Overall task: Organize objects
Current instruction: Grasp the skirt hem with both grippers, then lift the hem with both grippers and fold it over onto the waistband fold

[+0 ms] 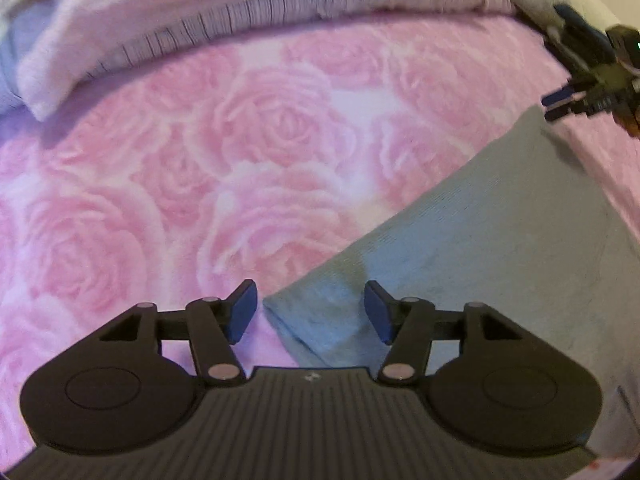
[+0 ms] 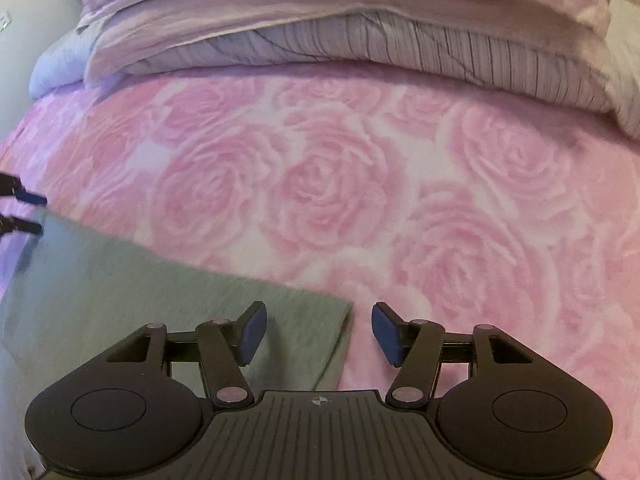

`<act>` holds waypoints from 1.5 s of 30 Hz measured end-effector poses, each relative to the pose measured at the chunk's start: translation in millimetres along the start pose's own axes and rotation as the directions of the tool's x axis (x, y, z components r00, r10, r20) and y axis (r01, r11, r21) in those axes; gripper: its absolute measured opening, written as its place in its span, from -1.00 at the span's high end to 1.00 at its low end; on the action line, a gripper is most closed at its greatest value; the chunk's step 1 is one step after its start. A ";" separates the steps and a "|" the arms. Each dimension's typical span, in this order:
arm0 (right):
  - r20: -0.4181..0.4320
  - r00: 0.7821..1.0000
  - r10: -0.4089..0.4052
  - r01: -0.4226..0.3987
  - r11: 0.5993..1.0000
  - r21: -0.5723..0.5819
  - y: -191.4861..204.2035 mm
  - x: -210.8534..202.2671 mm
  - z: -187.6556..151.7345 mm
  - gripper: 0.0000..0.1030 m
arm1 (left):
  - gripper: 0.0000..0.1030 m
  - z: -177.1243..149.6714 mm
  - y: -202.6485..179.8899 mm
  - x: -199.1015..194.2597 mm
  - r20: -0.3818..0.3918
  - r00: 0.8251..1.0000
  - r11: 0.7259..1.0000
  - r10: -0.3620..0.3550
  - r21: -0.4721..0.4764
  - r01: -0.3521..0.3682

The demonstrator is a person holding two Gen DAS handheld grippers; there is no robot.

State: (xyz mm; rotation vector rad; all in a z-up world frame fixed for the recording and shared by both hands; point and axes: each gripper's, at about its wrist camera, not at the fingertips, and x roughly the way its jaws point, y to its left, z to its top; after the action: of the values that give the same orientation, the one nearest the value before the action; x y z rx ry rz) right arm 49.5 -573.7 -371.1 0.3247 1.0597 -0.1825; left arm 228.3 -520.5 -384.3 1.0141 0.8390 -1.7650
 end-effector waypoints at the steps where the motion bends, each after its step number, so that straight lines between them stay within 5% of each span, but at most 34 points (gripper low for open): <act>1: -0.001 1.000 0.012 -0.012 1.000 0.012 -3.1 2.3 0.6 -0.07 | 0.00 -0.9 3.5 5.2 -0.008 1.000 1.000 -0.017 -0.002 0.017; 4: 0.000 0.998 0.068 -0.068 0.997 0.045 -8.6 13.2 -1.1 0.04 | 0.13 -5.9 6.2 4.1 0.012 0.998 0.998 -0.058 0.000 0.058; 5: -0.005 0.996 0.085 -0.085 0.996 0.035 -5.6 14.2 -0.5 0.37 | 0.19 -6.8 4.7 3.5 0.013 0.998 0.998 -0.055 0.015 0.055; 6: 0.002 0.997 0.079 -0.080 0.997 0.016 -2.6 14.5 -0.6 0.67 | 0.49 -9.0 2.8 2.2 0.020 0.998 0.998 -0.061 0.032 0.060; 8: 0.024 0.996 0.089 -0.089 0.996 0.008 -0.2 9.9 -3.5 0.79 | 0.76 -9.4 -2.4 0.5 0.023 0.997 0.996 -0.073 0.056 0.072; 11: 0.085 0.994 0.071 -0.069 0.997 -0.022 7.4 -9.2 -9.7 0.82 | 0.82 -12.5 -19.9 -9.6 0.050 0.999 0.993 -0.009 0.116 0.003; 16: 0.266 0.962 0.063 -0.043 0.996 -0.080 32.0 -84.7 -34.2 0.82 | 0.82 -24.6 -44.9 -68.2 0.192 0.980 0.997 0.046 0.052 -0.057; 20: 0.398 0.913 0.087 -0.044 0.992 -0.114 54.1 -165.7 -87.1 0.82 | 0.82 -64.1 -86.1 -144.0 0.304 0.949 0.996 0.087 -0.032 -0.081; 23: 0.432 0.897 0.095 -0.026 0.986 -0.162 73.2 -214.8 -140.8 0.83 | 0.82 -108.8 -130.9 -195.6 0.337 0.933 0.990 0.127 -0.096 -0.100; 27: 0.402 0.911 0.089 -0.011 0.981 -0.192 92.0 -250.2 -217.0 0.83 | 0.82 -179.4 -198.3 -232.3 0.306 0.935 0.978 0.181 -0.154 -0.139; 32: 0.245 0.967 0.064 -0.024 0.986 -0.166 109.4 -244.9 -310.4 0.82 | 0.82 -262.9 -254.1 -216.1 0.177 0.963 0.949 0.202 -0.277 -0.148; 35: 0.055 0.998 -0.037 0.044 0.989 -0.139 118.2 -213.1 -349.4 0.66 | 0.69 -300.7 -269.1 -191.4 0.056 0.975 0.912 0.214 -0.370 -0.179; 37: -0.034 0.996 -0.085 0.082 0.994 -0.068 119.3 -200.8 -364.1 0.50 | 0.67 -319.0 -272.1 -185.6 0.003 0.977 0.863 0.215 -0.469 -0.189; 41: 0.050 0.999 -0.010 -0.002 0.970 0.242 113.4 -216.7 -375.9 0.24 | 0.43 -333.7 -272.6 -205.8 0.100 0.977 0.734 0.188 -0.675 -0.072; 45: 0.180 0.976 0.125 -0.206 0.803 0.559 95.8 -214.6 -372.4 0.24 | 0.37 -337.2 -269.6 -207.8 0.236 0.962 0.587 0.139 -0.802 0.112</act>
State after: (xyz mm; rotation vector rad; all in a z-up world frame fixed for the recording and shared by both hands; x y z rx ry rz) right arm -331.4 -356.2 -332.9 0.9422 0.8153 -0.3643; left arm 125.2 -58.0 -313.3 0.1360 1.2747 -1.2048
